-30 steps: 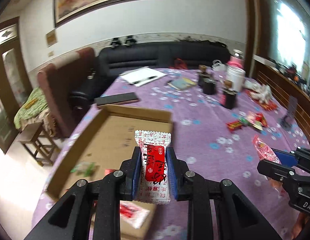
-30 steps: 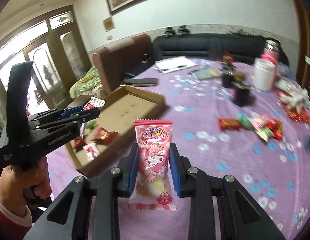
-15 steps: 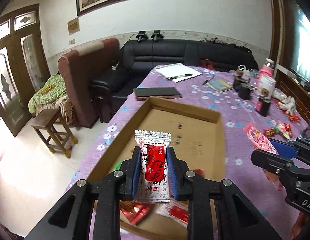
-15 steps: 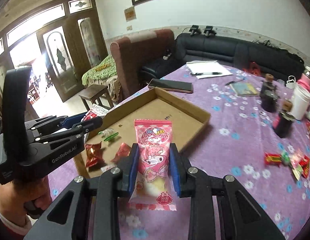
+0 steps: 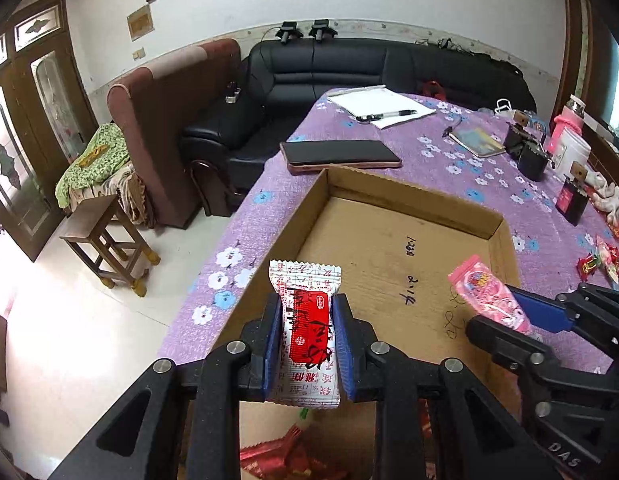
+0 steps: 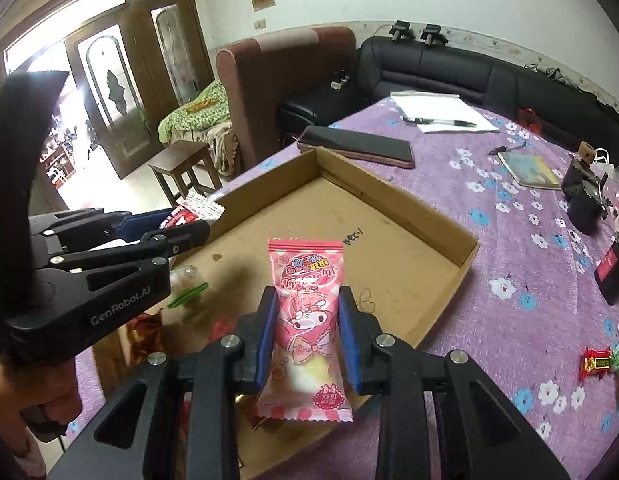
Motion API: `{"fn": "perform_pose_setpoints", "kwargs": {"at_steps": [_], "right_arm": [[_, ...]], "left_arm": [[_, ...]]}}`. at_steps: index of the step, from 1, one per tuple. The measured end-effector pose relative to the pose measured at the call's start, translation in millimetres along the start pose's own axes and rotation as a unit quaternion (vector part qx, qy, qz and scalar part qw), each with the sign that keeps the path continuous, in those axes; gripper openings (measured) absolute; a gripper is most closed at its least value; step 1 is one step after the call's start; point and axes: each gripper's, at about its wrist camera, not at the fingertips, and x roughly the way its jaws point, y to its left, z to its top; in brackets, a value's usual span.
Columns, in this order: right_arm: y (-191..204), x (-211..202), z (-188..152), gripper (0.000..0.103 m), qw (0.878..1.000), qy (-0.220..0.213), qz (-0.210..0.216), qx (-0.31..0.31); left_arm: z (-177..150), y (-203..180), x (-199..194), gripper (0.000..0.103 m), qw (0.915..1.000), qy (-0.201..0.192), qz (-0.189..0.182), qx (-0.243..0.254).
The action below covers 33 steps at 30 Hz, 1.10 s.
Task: Organize snacks
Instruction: 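Carry both snacks to the cardboard box and open both tools to release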
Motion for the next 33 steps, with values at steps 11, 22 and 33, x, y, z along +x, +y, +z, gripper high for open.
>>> {"fn": "perform_pose_setpoints", "kwargs": {"at_steps": [11, 22, 33], "right_arm": [[-17.9, 20.1, 1.0, 0.029, 1.0, 0.016, -0.001, 0.011], [-21.7, 28.2, 0.3, 0.029, 1.0, 0.023, 0.005, 0.008], [-19.7, 26.2, 1.1, 0.035, 1.0, 0.019, 0.001, 0.003]], "left_arm": [[13.8, -22.8, 31.2, 0.027, 0.9987, 0.041, 0.004, 0.031], [13.8, -28.5, 43.6, 0.029, 0.9972, 0.06, 0.011, 0.043], [14.8, -27.4, 47.5, 0.034, 0.9966, 0.07, 0.016, 0.04]]}}
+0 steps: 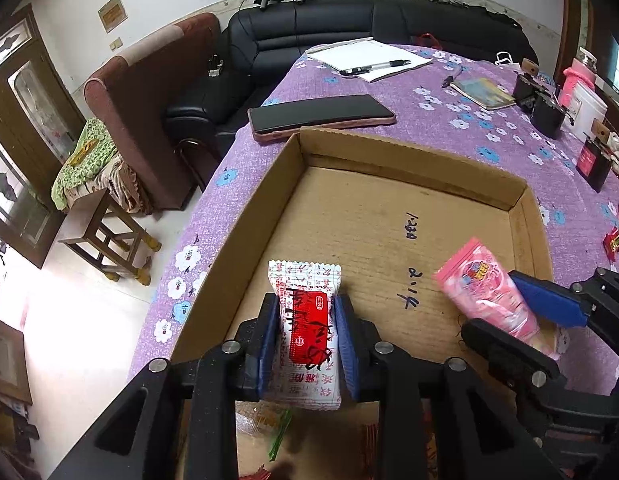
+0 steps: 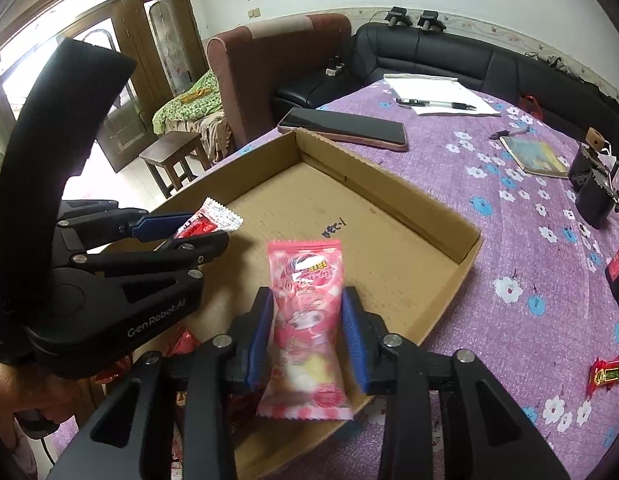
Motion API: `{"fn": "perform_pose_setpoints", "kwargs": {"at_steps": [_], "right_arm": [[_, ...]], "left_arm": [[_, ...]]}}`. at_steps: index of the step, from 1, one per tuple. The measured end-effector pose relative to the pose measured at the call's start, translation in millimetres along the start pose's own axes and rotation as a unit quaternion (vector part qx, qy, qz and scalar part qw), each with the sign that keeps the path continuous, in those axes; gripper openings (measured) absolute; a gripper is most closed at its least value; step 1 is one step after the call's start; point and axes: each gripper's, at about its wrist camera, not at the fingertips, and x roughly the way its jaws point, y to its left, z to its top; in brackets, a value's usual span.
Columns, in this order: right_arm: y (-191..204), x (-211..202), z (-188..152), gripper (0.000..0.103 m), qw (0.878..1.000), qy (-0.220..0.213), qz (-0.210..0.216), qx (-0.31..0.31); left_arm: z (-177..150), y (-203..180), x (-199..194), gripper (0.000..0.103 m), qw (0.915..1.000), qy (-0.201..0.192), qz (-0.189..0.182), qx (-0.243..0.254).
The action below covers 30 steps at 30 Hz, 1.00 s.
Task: Organize snacks
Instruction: 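Carry both snacks to the cardboard box and open both tools to release, then move both open tools back over the snack pile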
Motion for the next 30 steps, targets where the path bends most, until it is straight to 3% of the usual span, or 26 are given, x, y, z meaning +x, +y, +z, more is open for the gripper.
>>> {"fn": "perform_pose_setpoints", "kwargs": {"at_steps": [1, 6, 9, 11, 16, 22, 30], "right_arm": [[-0.2, -1.1, 0.6, 0.036, 1.0, -0.001, -0.001, 0.0], [-2.8, -20.8, 4.1, 0.048, 1.0, -0.021, -0.004, 0.006], [-7.3, -50.6, 2.1, 0.059, 0.999, -0.048, -0.012, 0.007], [-13.9, -71.5, -2.9, 0.065, 0.997, -0.067, -0.024, 0.01], [-43.4, -110.5, -24.0, 0.068, 0.995, -0.086, -0.05, 0.032], [-91.7, -143.7, -63.1, 0.078, 0.99, -0.085, -0.087, 0.067], [-168.5, -172.8, -114.1, 0.078, 0.981, -0.069, -0.134, 0.123]], "left_arm": [[0.1, 0.4, -0.4, 0.037, 1.0, 0.001, 0.001, 0.0], [1.8, 7.2, -12.1, 0.082, 0.9998, -0.011, 0.011, -0.014], [1.5, 10.5, -25.2, 0.088, 0.9995, -0.023, 0.008, -0.021], [0.4, 10.8, -35.2, 0.089, 0.9991, -0.033, 0.004, -0.028], [-0.9, -5.7, -56.3, 0.091, 0.9981, -0.052, -0.015, -0.029], [-0.8, -53.9, -81.2, 0.096, 0.996, -0.07, -0.055, 0.006], [-3.7, -141.8, -85.9, 0.097, 0.9894, -0.067, -0.102, 0.079]]}}
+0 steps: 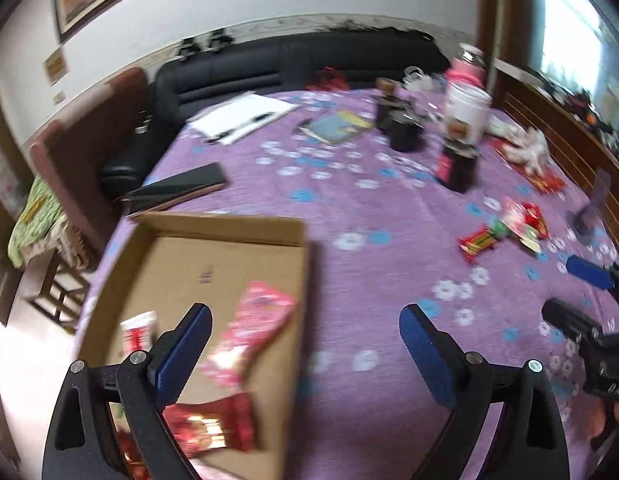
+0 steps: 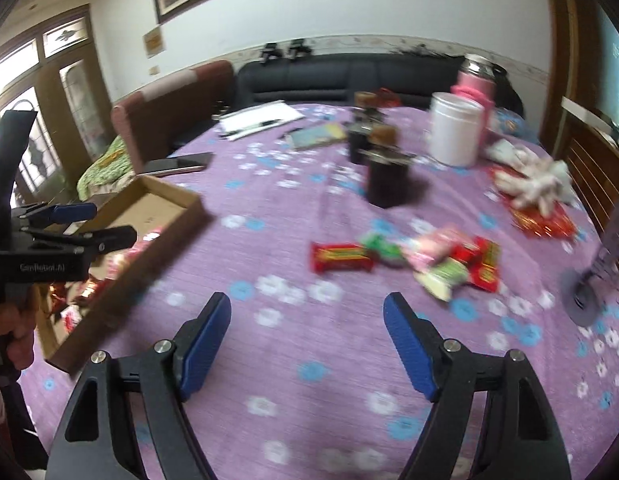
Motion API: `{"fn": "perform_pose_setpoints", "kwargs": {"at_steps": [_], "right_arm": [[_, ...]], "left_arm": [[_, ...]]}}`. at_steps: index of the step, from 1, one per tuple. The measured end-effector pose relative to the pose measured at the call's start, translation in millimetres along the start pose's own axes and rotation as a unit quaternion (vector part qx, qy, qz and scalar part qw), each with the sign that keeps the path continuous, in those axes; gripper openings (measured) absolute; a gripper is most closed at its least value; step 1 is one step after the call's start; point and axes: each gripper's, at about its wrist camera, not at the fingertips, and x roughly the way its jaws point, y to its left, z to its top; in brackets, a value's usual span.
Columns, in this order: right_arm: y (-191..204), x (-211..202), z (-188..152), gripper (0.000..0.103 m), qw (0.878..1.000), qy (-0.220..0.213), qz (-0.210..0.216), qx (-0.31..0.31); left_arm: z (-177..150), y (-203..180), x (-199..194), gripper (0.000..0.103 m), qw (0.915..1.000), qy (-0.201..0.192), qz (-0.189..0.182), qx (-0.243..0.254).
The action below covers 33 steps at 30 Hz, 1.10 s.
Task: Organize snacks
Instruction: 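Move both open tools back over the snack pile, then grasp a red black-label snack bar with the right tool while the left tool grasps another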
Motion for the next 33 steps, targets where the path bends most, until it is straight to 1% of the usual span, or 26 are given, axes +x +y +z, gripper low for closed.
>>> {"fn": "perform_pose_setpoints", "kwargs": {"at_steps": [5, 7, 10, 12, 16, 20, 21, 24, 25, 29, 30, 31, 33], "right_arm": [[-36.5, -3.5, -7.6, 0.078, 1.0, -0.002, -0.023, 0.004], [-48.7, -3.6, -8.9, 0.078, 1.0, -0.002, -0.027, 0.009], [-65.8, -2.0, -10.0, 0.078, 0.999, -0.004, -0.034, 0.012], [-78.1, 1.6, -9.8, 0.078, 0.999, -0.001, -0.037, 0.018], [-103.4, 9.4, -6.9, 0.078, 0.998, 0.002, -0.045, 0.036], [-133.0, 20.9, -0.5, 0.077, 0.996, 0.005, -0.059, 0.07], [-141.8, 26.3, 1.9, 0.074, 0.995, 0.008, -0.062, 0.082], [-155.0, 39.8, 7.8, 0.053, 0.993, 0.015, -0.06, 0.104], [-157.4, 45.3, 10.1, 0.05, 0.992, 0.018, -0.061, 0.108], [-155.0, 64.5, 16.1, 0.045, 0.992, 0.03, -0.07, 0.099], [-154.6, 70.2, 17.3, 0.043, 0.992, 0.036, -0.075, 0.095], [-153.9, 74.8, 17.9, 0.038, 0.992, 0.041, -0.077, 0.093], [-152.7, 84.4, 17.5, 0.033, 0.991, 0.052, -0.086, 0.088]], "left_arm": [[1.3, -49.2, 18.7, 0.097, 0.9989, 0.01, -0.025, 0.039], [3.3, -68.6, 27.6, 0.097, 0.9973, 0.01, -0.035, 0.064], [7.9, -98.6, 40.2, 0.097, 0.9932, 0.0, -0.045, 0.107], [11.4, -114.6, 50.5, 0.097, 0.9911, 0.005, -0.049, 0.124], [20.8, -139.2, 72.2, 0.097, 0.9877, 0.008, -0.068, 0.141], [30.6, -149.6, 88.3, 0.097, 0.9867, 0.009, -0.08, 0.141], [32.9, -150.2, 92.0, 0.097, 0.987, 0.008, -0.081, 0.139], [39.6, -148.7, 101.8, 0.097, 0.9878, 0.003, -0.093, 0.125], [41.5, -147.3, 104.4, 0.097, 0.9881, 0.003, -0.095, 0.121], [47.6, -144.4, 116.0, 0.097, 0.9876, 0.004, -0.106, 0.116], [47.9, -145.2, 118.2, 0.097, 0.9872, 0.004, -0.107, 0.118], [48.2, -145.8, 120.6, 0.096, 0.9867, 0.005, -0.109, 0.121], [48.4, -148.1, 125.6, 0.09, 0.9854, 0.009, -0.112, 0.128]]}}
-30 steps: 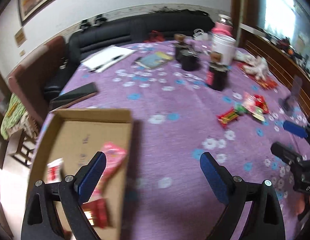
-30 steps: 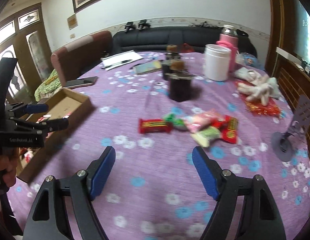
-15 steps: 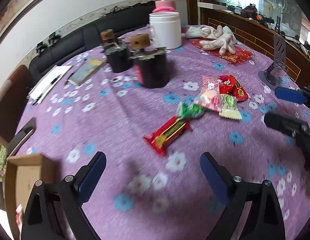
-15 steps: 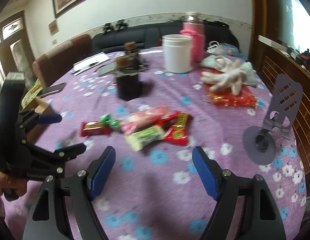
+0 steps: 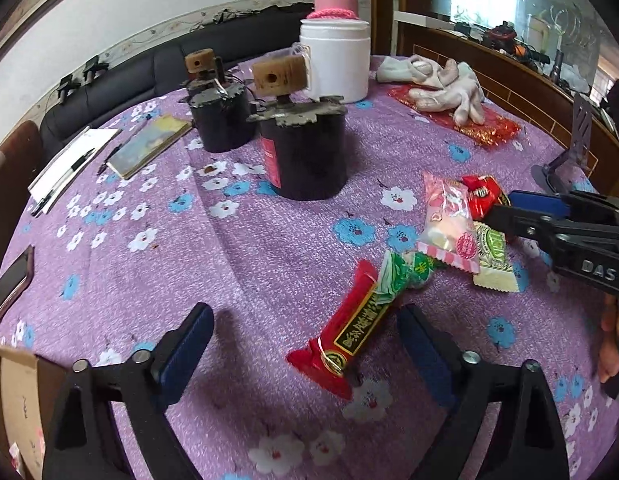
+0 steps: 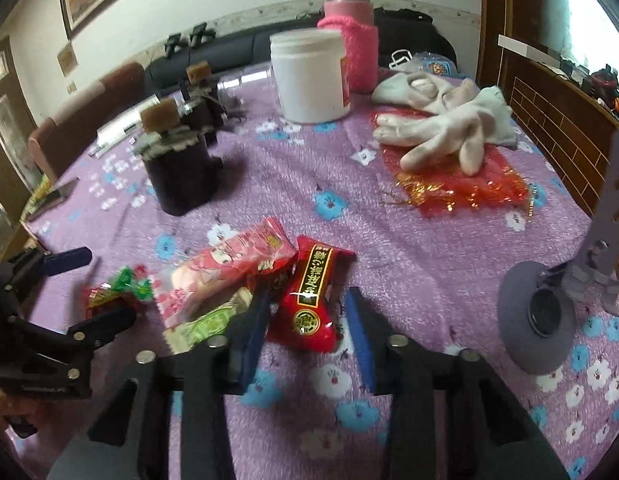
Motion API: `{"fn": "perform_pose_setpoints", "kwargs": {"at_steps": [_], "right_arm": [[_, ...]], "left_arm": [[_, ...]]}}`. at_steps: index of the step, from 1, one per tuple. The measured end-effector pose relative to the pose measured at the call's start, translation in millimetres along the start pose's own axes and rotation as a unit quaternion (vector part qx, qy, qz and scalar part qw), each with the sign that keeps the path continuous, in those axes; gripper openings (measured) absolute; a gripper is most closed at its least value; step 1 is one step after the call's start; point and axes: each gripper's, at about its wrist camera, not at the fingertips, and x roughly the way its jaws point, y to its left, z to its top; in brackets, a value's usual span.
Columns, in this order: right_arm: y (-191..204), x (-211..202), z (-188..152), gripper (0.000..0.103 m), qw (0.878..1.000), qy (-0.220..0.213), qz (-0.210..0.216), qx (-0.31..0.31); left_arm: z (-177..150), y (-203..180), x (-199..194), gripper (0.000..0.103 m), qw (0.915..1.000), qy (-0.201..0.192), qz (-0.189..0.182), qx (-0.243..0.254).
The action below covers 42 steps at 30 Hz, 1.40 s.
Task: Organize snacks
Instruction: 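Grasp a red black-label snack bar with the right tool while the left tool grasps another, then carry both red snack bars into the cardboard box and open both tools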
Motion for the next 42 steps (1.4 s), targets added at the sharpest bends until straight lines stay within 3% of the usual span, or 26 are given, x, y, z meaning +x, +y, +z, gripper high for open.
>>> {"fn": "perform_pose_setpoints", "kwargs": {"at_steps": [5, 7, 9, 10, 12, 18, 28, 35, 42], "right_arm": [[1.7, 7.3, 4.8, 0.028, 1.0, -0.003, -0.02, -0.006], [2.7, 8.2, 5.0, 0.026, 1.0, -0.005, -0.027, -0.01], [2.2, 6.0, 4.2, 0.024, 1.0, -0.008, -0.027, -0.008], [1.3, 4.1, 3.1, 0.023, 1.0, -0.011, -0.025, -0.005], [-1.7, -3.0, 0.2, 0.023, 1.0, -0.02, -0.02, 0.004], [-5.8, -38.6, -8.3, 0.021, 0.999, -0.051, -0.001, 0.02], [23.5, -110.4, -34.4, 0.021, 0.994, -0.095, 0.053, 0.012], [73.3, -147.7, -56.4, 0.021, 0.989, -0.11, 0.094, -0.019], [138.6, -159.4, -70.4, 0.021, 0.983, -0.104, 0.134, -0.065]], "left_arm": [[5.8, -6.3, 2.9, 0.08, 0.9998, -0.004, -0.012, 0.014], [7.1, -9.4, 2.6, 0.069, 0.9996, -0.005, -0.022, 0.017], [7.1, -12.9, 0.7, 0.046, 0.9991, -0.005, -0.039, 0.017], [6.9, -15.1, -0.2, 0.041, 0.9989, -0.005, -0.043, 0.018], [6.4, -20.2, -3.4, 0.029, 0.9992, -0.005, -0.032, 0.025], [-9.8, -10.5, -18.6, 0.021, 0.9997, -0.011, -0.021, -0.004], [-46.6, 8.3, -95.9, 0.022, 0.9941, -0.053, 0.072, -0.06], [-76.3, 31.2, -155.0, 0.022, 0.9834, -0.09, 0.124, -0.097], [-107.5, 62.7, -191.9, 0.022, 0.9719, -0.104, 0.162, -0.135]]}}
